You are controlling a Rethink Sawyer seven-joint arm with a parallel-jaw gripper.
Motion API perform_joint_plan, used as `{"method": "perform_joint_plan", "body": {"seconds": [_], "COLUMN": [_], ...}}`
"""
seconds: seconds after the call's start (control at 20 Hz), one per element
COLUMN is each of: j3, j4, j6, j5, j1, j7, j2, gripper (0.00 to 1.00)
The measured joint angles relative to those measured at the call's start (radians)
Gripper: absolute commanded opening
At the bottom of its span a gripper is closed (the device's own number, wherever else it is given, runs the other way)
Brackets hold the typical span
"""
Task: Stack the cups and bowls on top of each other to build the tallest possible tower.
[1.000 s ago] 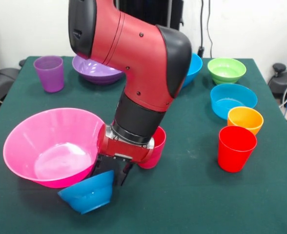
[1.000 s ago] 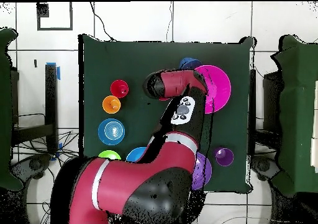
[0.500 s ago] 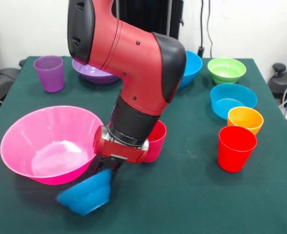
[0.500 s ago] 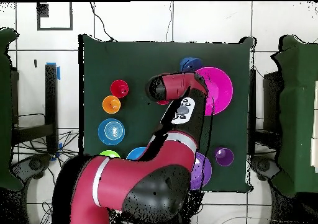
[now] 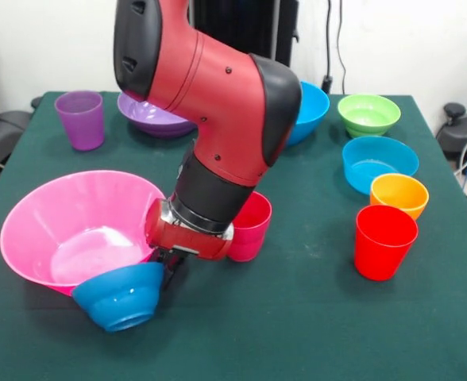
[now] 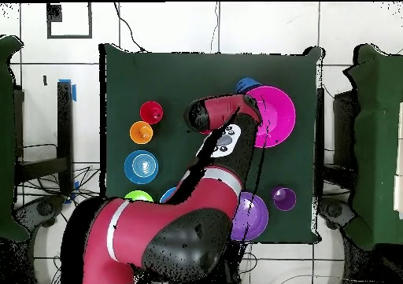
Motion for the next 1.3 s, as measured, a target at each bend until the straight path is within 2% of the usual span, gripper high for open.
{"method": "perform_joint_plan", "body": {"seconds": [0.6, 1.0, 1.3], "j3": [-0.057, -0.072, -0.062], "j4": [-0.008, -0.021, -0.071], "j6": [0.0, 0.0, 0.0], "j5": [-0.004, -0.042, -0.072], "j1": [0.052, 0.066, 0.06], "j7": [0.0, 0.0, 0.0], "j2": [-0.004, -0.046, -0.095], "gripper": [0.0, 0.0, 0.0]}}
